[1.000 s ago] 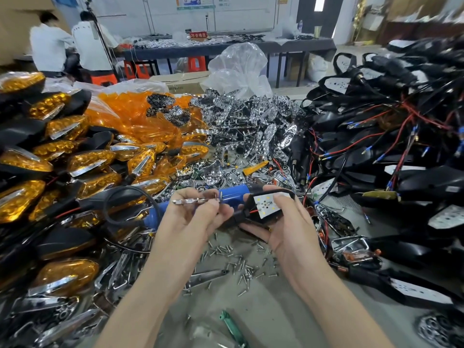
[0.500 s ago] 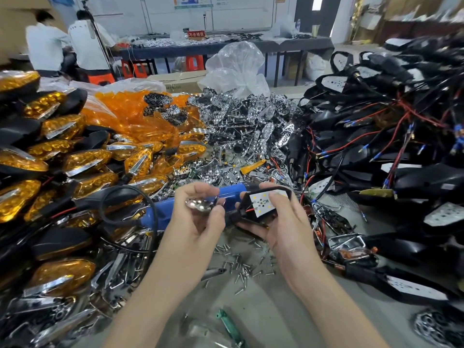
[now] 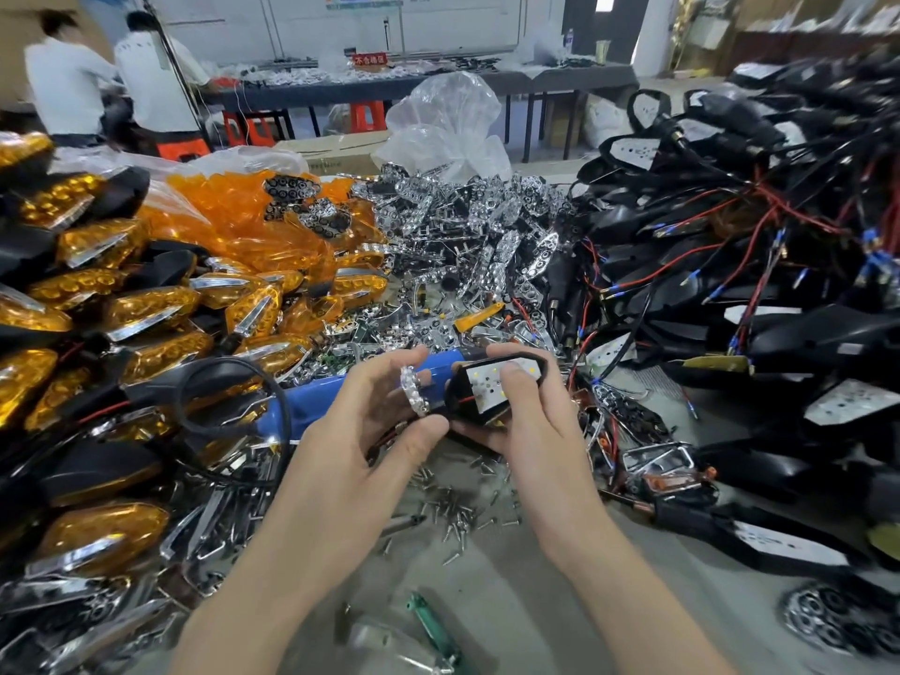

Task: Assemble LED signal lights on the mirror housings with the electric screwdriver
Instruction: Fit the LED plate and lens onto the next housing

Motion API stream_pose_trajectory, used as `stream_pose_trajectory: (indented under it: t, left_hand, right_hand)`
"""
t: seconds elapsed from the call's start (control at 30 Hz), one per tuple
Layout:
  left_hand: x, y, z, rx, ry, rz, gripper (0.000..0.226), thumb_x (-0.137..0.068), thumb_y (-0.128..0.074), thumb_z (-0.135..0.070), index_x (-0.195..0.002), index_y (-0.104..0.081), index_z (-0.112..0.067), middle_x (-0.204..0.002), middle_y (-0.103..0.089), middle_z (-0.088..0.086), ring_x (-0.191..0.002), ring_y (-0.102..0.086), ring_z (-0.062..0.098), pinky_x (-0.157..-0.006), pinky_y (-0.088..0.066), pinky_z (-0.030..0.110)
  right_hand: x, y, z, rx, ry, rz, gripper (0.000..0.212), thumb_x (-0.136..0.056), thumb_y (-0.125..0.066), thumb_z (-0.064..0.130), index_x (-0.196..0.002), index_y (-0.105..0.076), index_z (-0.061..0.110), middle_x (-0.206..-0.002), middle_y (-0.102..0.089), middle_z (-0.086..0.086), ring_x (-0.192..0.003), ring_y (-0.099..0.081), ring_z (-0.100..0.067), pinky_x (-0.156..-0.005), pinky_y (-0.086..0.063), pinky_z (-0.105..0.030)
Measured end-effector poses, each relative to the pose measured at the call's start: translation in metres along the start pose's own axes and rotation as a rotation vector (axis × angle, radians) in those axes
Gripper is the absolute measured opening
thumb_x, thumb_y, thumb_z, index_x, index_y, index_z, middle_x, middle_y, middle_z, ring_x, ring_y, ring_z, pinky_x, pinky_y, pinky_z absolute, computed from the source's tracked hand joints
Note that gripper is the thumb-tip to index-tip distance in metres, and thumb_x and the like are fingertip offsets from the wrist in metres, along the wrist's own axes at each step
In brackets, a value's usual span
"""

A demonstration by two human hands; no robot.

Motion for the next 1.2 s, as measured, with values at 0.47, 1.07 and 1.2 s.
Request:
stream_pose_trajectory:
  t: [0.47, 1.07, 1.2]
  left_hand:
    - [-0.001, -0.006, 0.01, -0.183, -0.057, 0.022, 0.047, -0.085, -0.06, -0.052, -0.131, -0.05, -0.049, -0.119, -0.051, -0.052, -0.116, -0.046, -0.025, -0.089, -0.034, -0.004]
    - [-0.001, -0.02, -0.004, -0.493, -0.149, -0.082, 0.058, -0.083, -0.049, -0.06, -0.137, -0.05, -0.039, -0.1, -0.048, -0.04, -0.099, -0.055, 0.001, -0.08, -0.036, 0.011]
    - [-0.003, -0.02, 0.003, -0.48, -0.146, -0.065, 0.058, -0.087, -0.053, -0.057, -0.141, -0.049, -0.037, -0.116, -0.051, -0.034, -0.103, -0.044, -0.028, -0.086, -0.031, -0.006]
  right_hand:
    - [0.006, -0.004, 0.01, 0.213, 0.182, 0.023, 0.021, -0.107, -0.041, 0.03, -0.113, -0.06, 0.034, -0.098, -0.07, 0.026, -0.086, -0.065, 0.006, -0.073, -0.049, -0.008]
    - [0.008, -0.006, 0.01, 0.281, 0.168, 0.081, 0.028, -0.095, -0.037, 0.05, -0.111, -0.059, 0.047, -0.055, -0.043, 0.018, -0.051, -0.035, -0.003, -0.049, -0.033, -0.022]
    - [0.006, -0.007, 0.008, 0.192, 0.087, 0.076, 0.027, -0.092, -0.043, 0.045, -0.107, -0.065, 0.046, -0.066, -0.049, 0.009, -0.061, -0.043, -0.011, -0.063, -0.049, -0.04]
Point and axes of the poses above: each hand's wrist, its own x-axis away from the middle knuckle, its own y-axis out of the back of the hand, z = x × y, the point moved 5 cm from there along -x, towards the middle knuckle
